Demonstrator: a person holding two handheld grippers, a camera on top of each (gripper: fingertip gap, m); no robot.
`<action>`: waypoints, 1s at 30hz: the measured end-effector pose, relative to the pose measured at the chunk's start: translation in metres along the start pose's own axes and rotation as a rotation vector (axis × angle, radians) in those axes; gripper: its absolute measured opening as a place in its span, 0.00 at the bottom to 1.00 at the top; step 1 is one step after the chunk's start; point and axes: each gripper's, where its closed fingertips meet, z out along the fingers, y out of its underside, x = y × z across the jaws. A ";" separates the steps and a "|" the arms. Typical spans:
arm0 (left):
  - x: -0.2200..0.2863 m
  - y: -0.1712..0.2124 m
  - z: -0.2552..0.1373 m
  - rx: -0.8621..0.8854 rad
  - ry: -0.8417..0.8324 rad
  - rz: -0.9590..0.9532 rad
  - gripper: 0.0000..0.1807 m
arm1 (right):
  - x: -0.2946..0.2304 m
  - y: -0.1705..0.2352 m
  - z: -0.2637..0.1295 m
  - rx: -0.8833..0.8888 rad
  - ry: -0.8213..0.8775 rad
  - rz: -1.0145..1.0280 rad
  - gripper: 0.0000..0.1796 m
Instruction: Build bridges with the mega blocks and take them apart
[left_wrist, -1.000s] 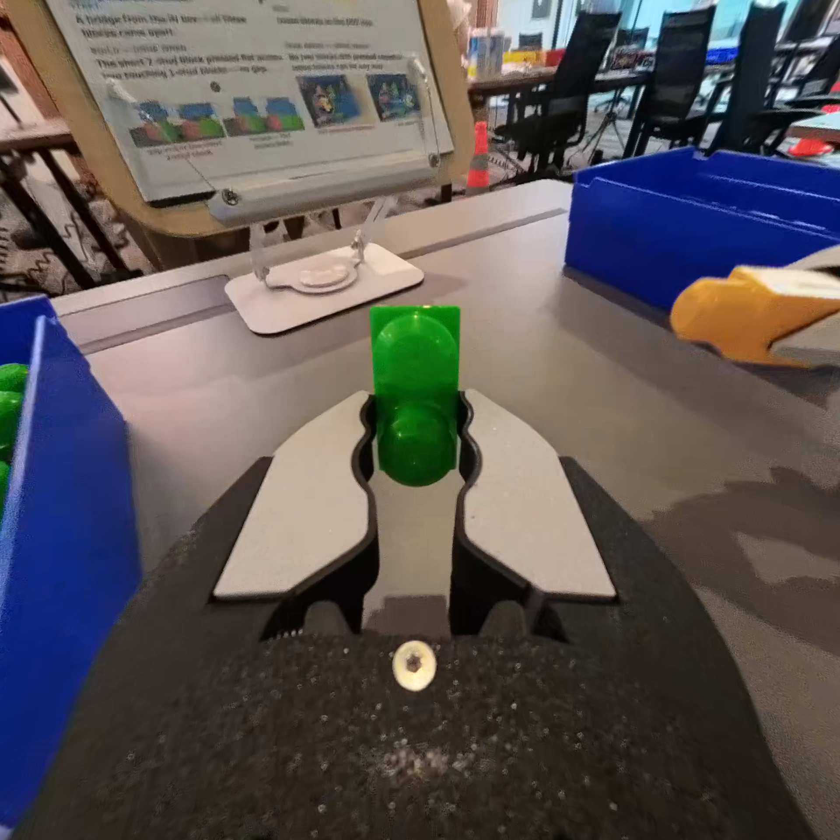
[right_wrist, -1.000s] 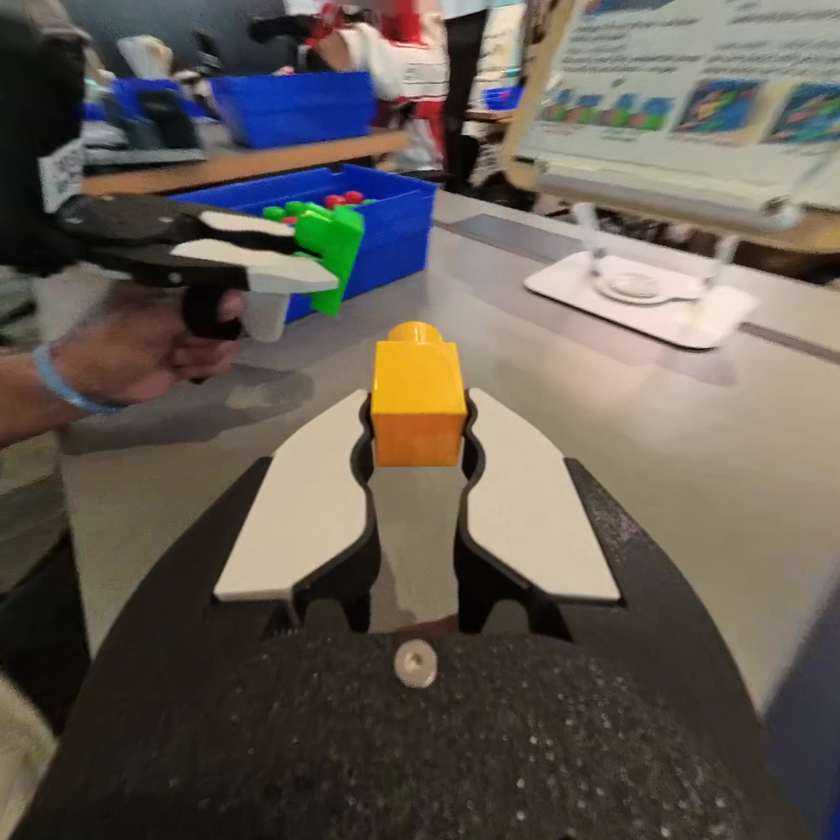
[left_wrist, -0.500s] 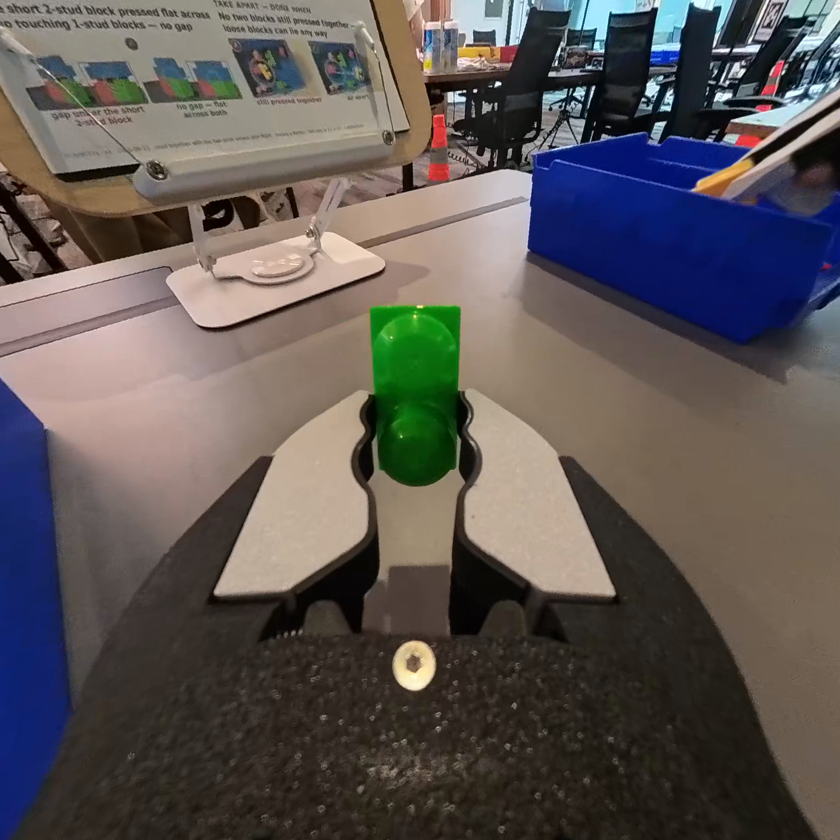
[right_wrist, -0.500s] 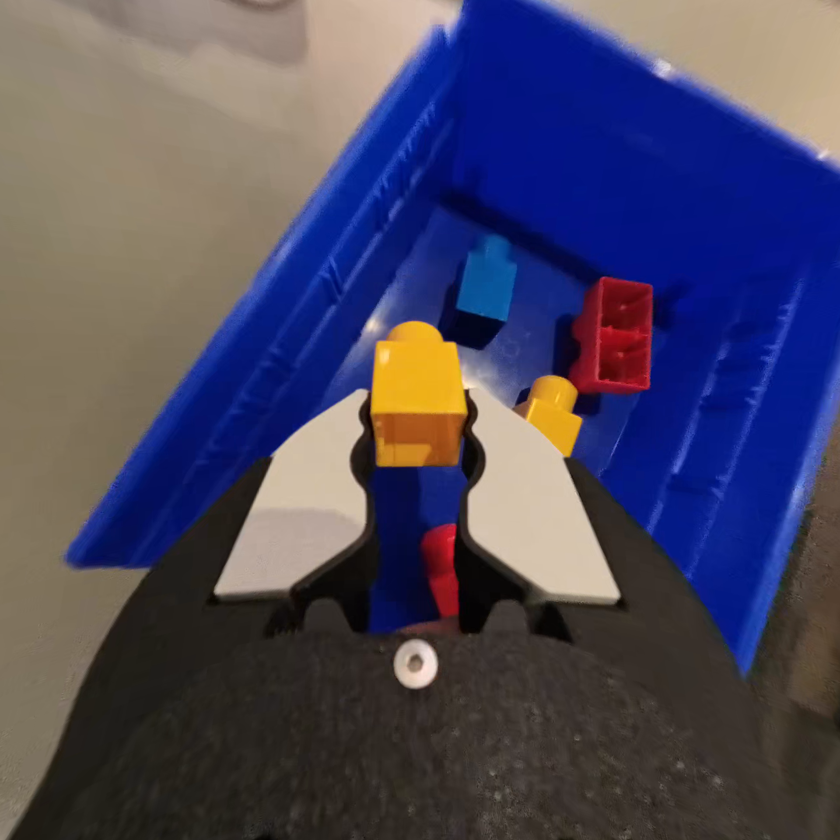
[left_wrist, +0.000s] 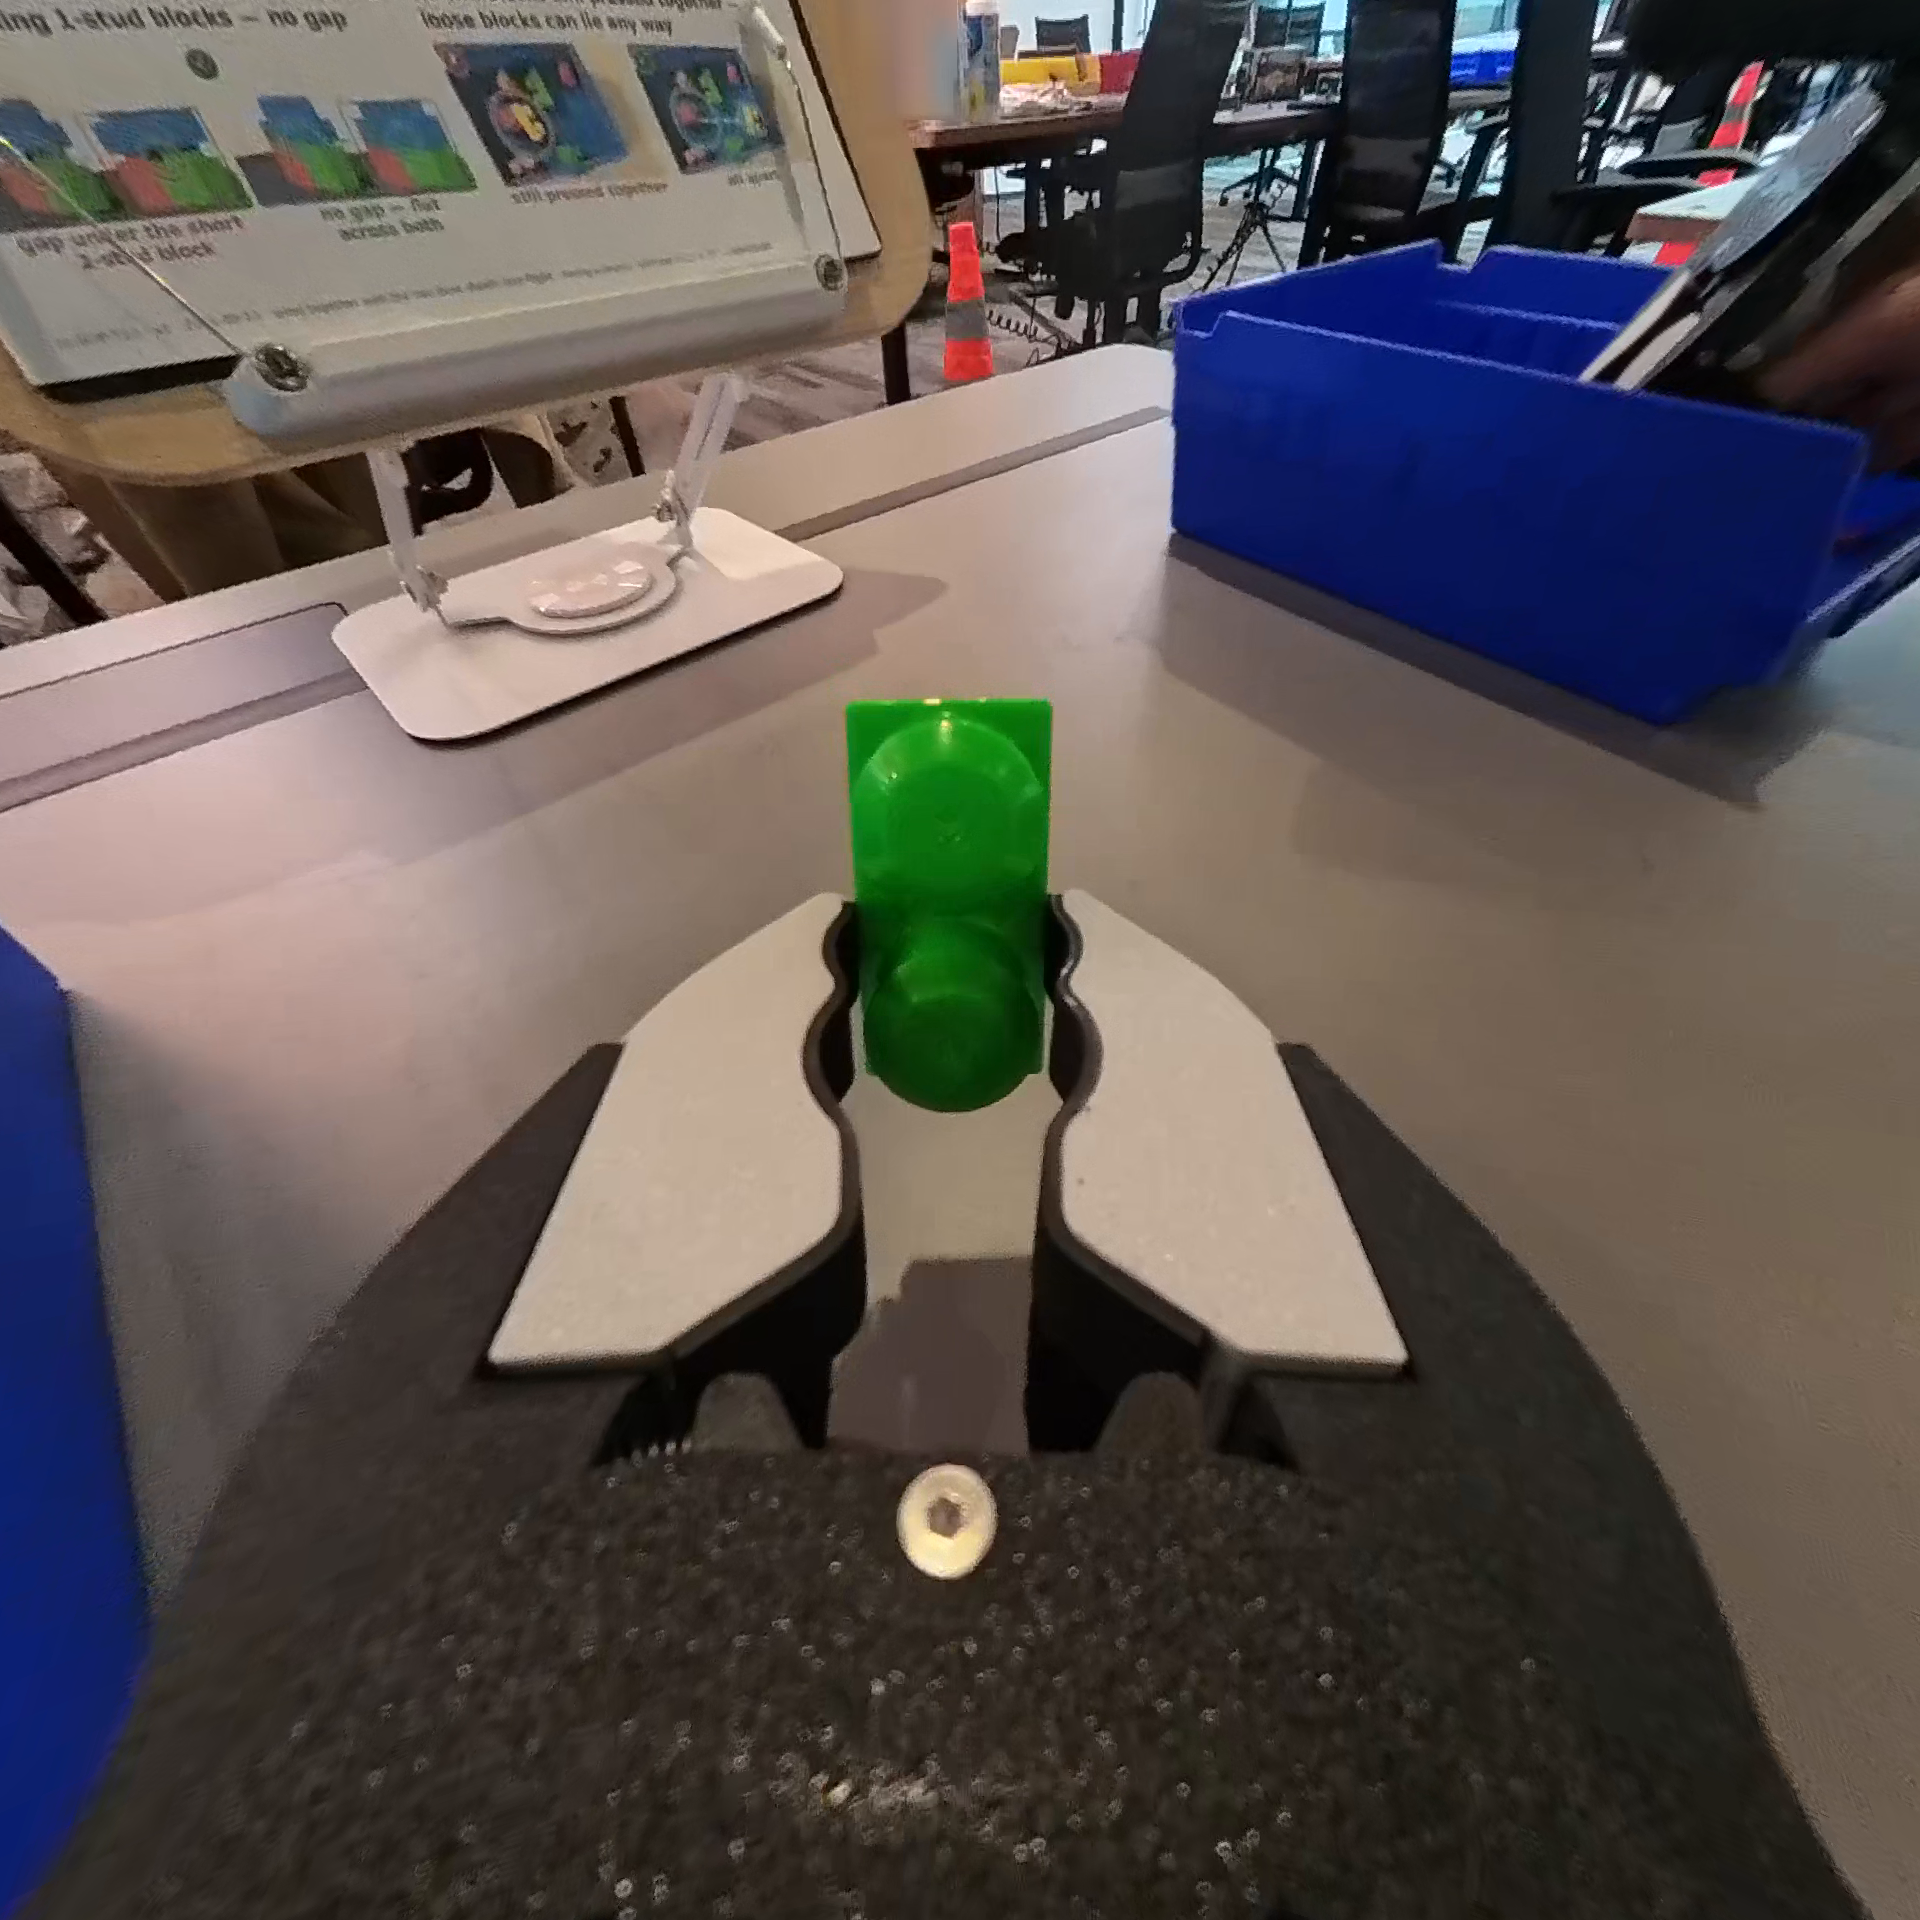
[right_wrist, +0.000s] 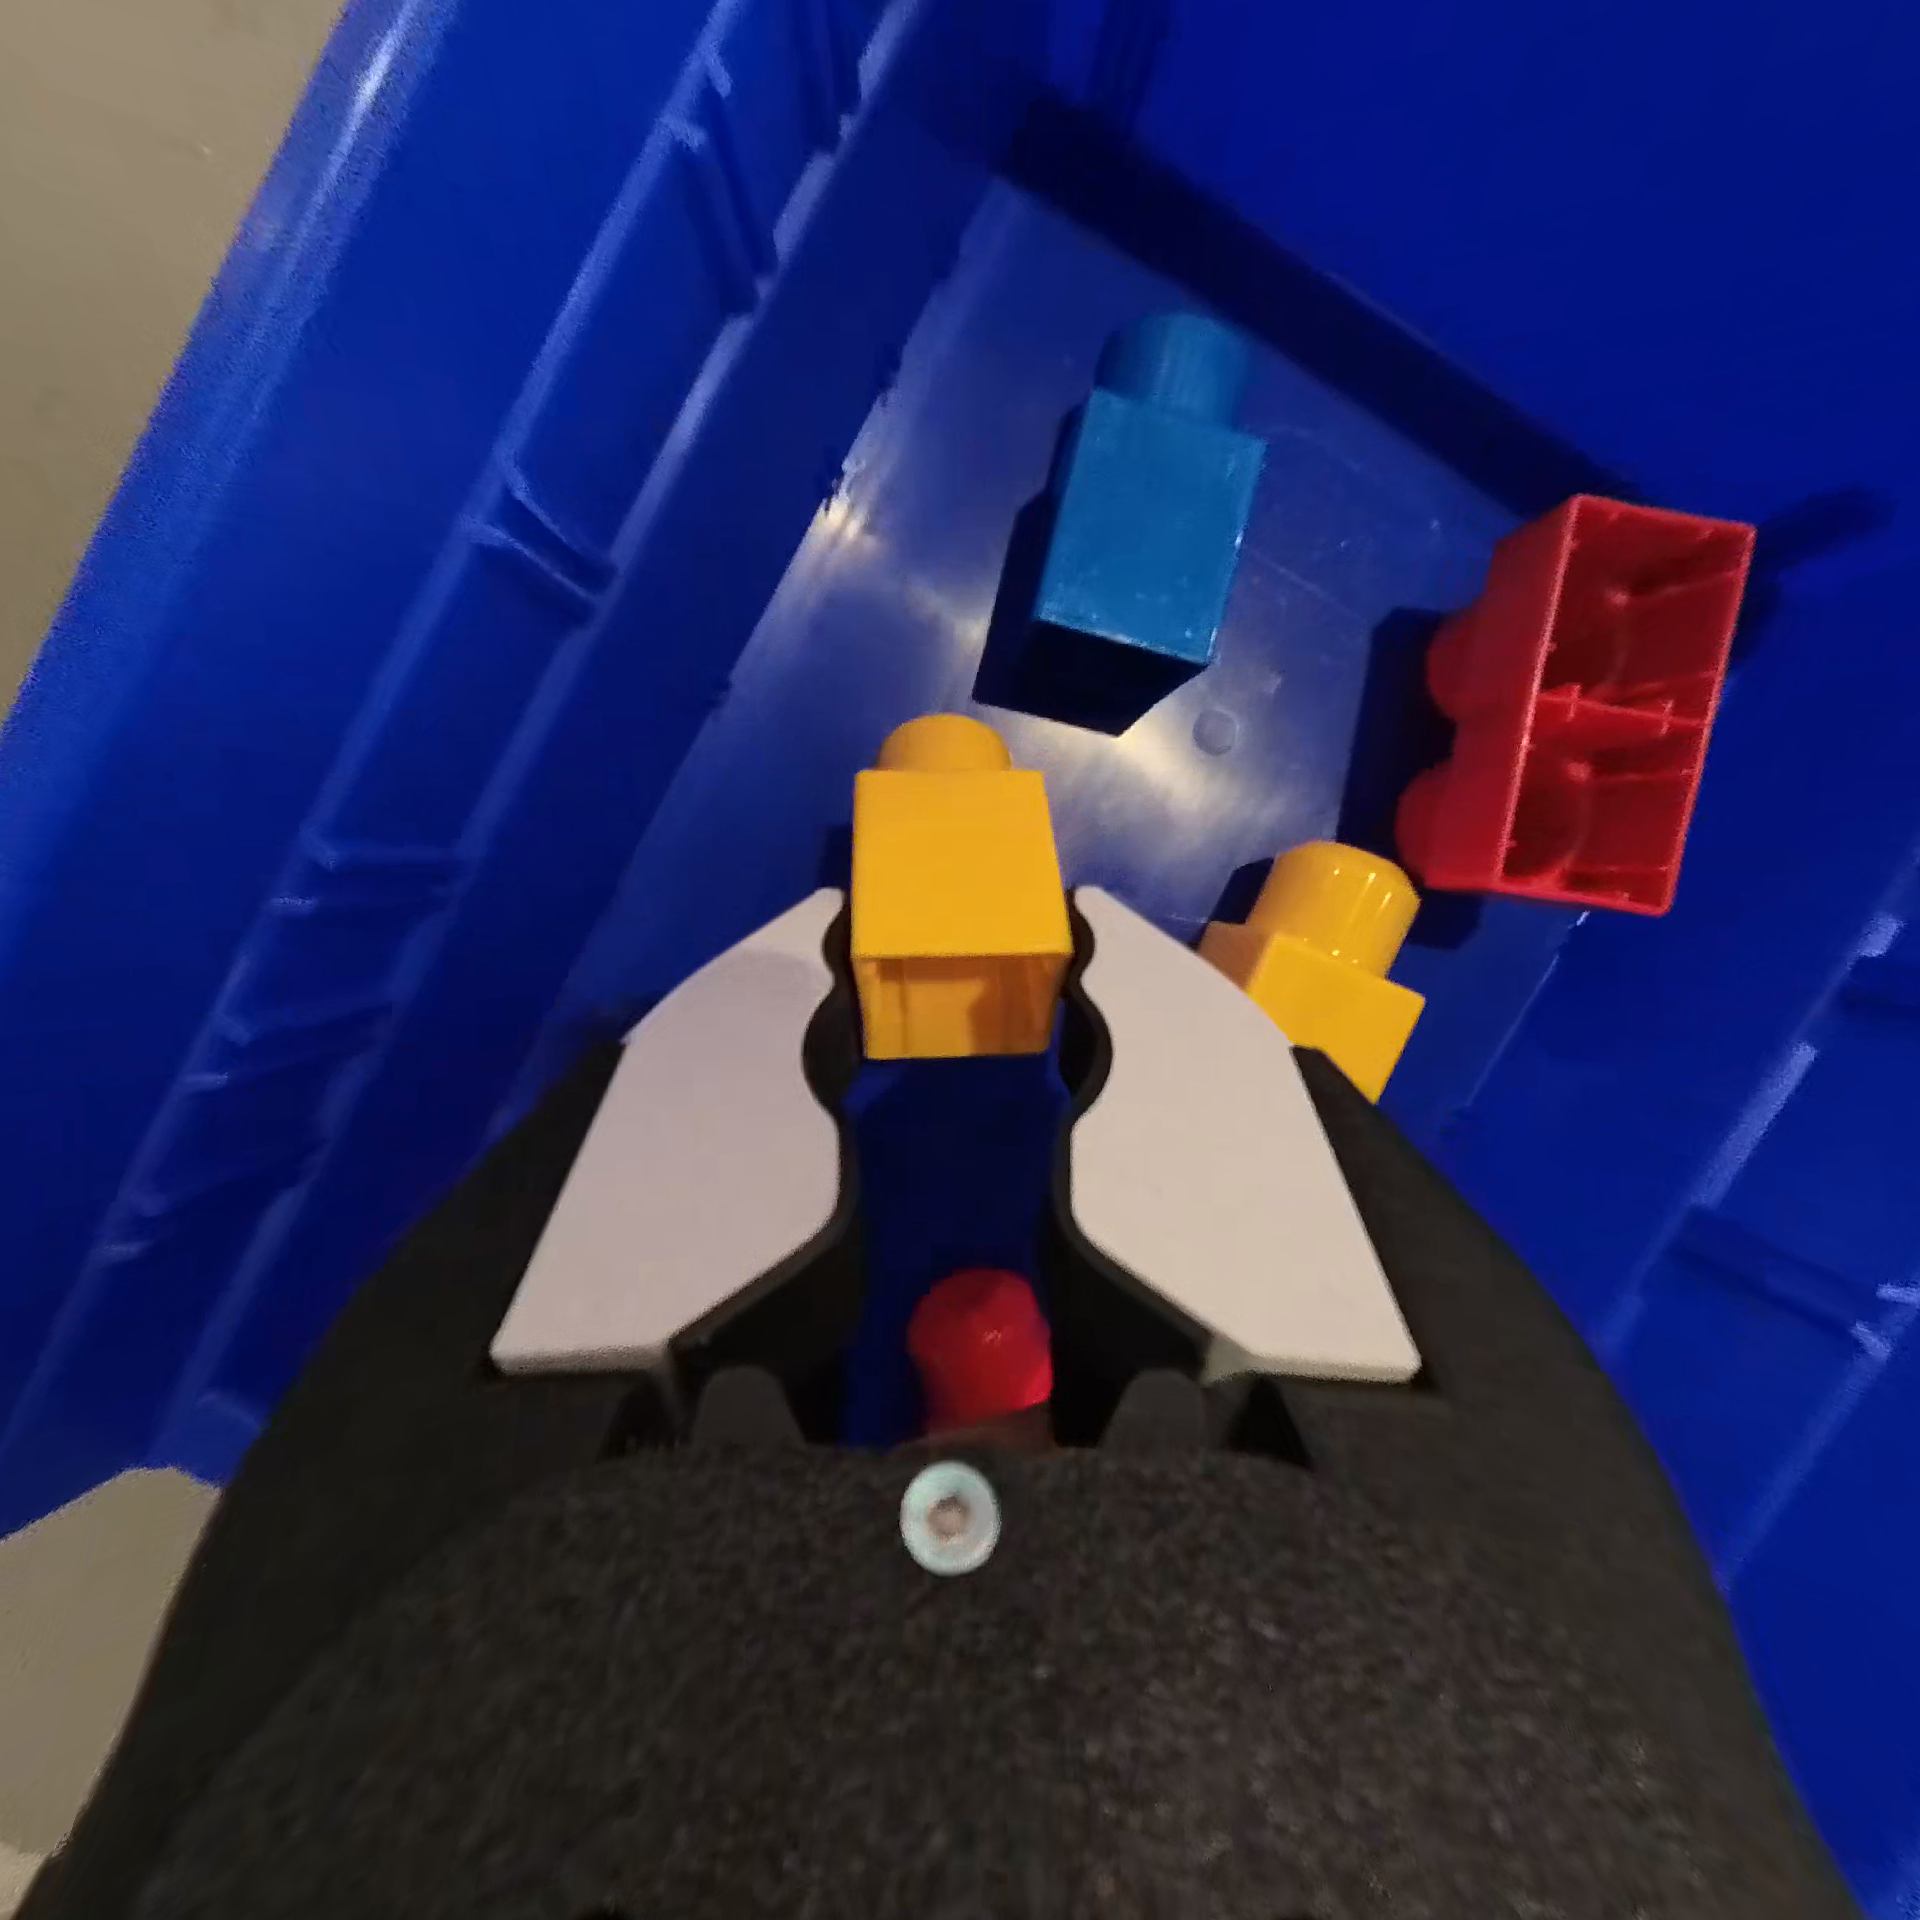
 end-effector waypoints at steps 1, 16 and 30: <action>0.000 0.000 0.000 -0.001 0.004 -0.008 0.18 | 0.000 0.001 0.000 -0.015 -0.006 0.005 0.21; 0.005 0.004 0.004 -0.023 0.041 -0.013 0.18 | -0.001 0.002 -0.016 0.036 -0.060 0.145 0.36; -0.014 -0.006 -0.005 0.033 0.137 -0.153 0.18 | -0.311 -0.070 -0.106 0.990 -0.841 -0.079 0.36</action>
